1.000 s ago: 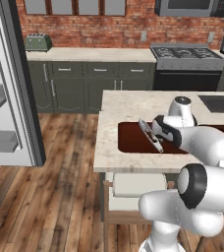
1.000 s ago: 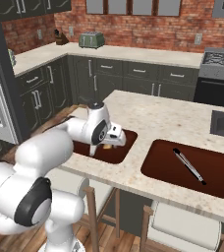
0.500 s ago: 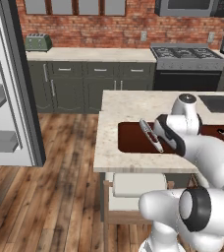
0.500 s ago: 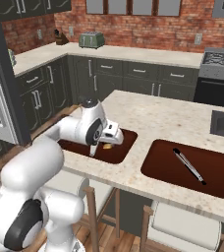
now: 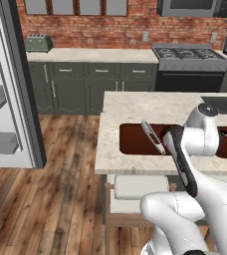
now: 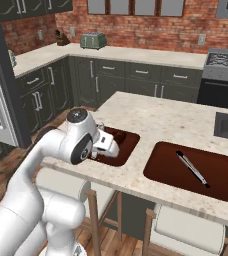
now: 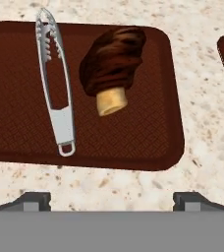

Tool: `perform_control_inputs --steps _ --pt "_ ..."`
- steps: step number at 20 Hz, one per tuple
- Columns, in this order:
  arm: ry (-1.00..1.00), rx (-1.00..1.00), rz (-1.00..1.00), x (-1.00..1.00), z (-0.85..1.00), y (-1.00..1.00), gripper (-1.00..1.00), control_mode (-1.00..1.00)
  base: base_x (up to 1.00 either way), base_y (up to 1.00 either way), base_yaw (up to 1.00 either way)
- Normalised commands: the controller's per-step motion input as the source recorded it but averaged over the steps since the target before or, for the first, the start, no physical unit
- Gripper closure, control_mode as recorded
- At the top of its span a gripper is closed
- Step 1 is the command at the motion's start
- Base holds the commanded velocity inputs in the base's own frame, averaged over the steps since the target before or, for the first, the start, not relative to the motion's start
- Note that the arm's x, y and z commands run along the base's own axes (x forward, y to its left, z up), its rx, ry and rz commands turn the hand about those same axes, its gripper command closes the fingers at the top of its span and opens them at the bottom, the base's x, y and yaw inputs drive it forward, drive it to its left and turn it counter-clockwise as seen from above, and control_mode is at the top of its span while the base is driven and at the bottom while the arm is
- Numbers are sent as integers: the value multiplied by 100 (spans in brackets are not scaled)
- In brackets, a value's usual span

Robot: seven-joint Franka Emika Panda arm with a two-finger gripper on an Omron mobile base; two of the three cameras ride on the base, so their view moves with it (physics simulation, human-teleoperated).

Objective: Gather the lemon and bell pepper from the fridge and place them on a tray on the dining counter. Then gather the fish and steak from the fridge and place them on the other tray.

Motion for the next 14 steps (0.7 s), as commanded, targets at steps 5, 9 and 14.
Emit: perform_control_inputs --steps 5,9,14 --pt "-11 0 0 -100 25 40 -100 -100 0 0 0" --pt "-14 0 0 -100 35 51 -100 -100 0 0 0" --pt "-12 0 0 -100 38 51 -100 -100 0 0 0"
